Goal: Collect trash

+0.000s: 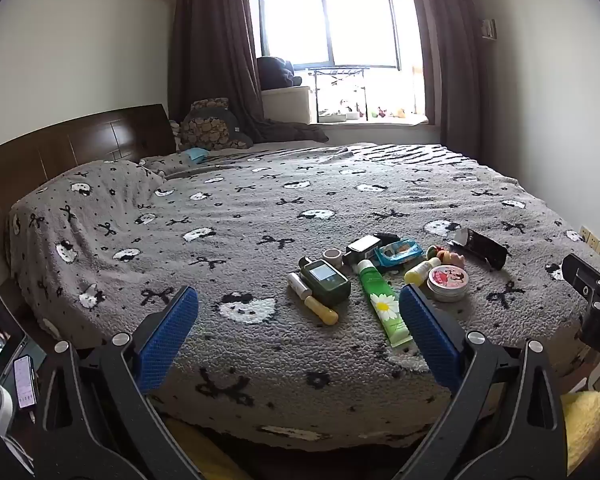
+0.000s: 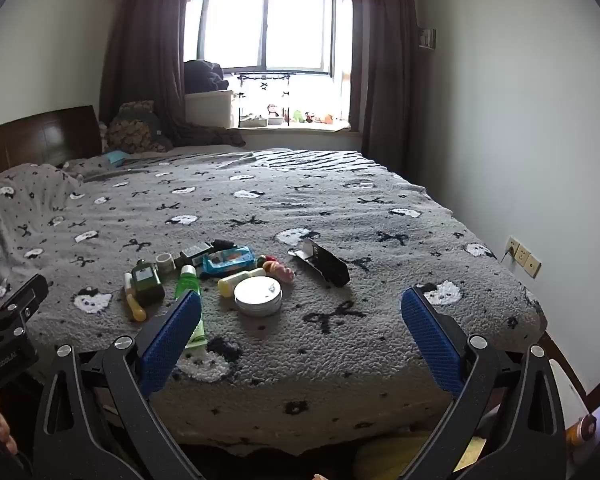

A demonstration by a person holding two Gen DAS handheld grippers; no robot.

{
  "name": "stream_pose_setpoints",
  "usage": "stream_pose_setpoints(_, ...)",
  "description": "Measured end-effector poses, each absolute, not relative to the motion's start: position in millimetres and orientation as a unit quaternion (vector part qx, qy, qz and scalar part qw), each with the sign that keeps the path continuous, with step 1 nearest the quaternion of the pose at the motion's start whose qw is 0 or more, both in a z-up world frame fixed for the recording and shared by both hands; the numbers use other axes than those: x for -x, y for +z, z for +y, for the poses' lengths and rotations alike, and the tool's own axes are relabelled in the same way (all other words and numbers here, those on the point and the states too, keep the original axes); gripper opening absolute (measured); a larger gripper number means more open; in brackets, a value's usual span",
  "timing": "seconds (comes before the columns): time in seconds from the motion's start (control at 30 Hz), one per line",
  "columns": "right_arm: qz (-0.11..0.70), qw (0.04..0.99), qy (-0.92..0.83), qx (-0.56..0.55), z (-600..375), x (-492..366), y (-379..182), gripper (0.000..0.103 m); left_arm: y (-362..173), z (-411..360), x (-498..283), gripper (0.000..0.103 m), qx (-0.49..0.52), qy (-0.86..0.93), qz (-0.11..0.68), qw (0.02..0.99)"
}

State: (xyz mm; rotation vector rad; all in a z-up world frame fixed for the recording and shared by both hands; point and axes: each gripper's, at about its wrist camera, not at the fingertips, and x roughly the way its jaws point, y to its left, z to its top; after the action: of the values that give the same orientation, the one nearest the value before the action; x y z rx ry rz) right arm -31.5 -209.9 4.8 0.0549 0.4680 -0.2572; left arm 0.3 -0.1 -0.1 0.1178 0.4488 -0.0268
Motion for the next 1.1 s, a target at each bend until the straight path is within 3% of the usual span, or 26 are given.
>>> stream_pose_setpoints(1.1,0.221,0.967,-0.122,-0.024,-206,35,12,0.100,10,1,5,0.095,-0.042,-0.017,0.209,0.977)
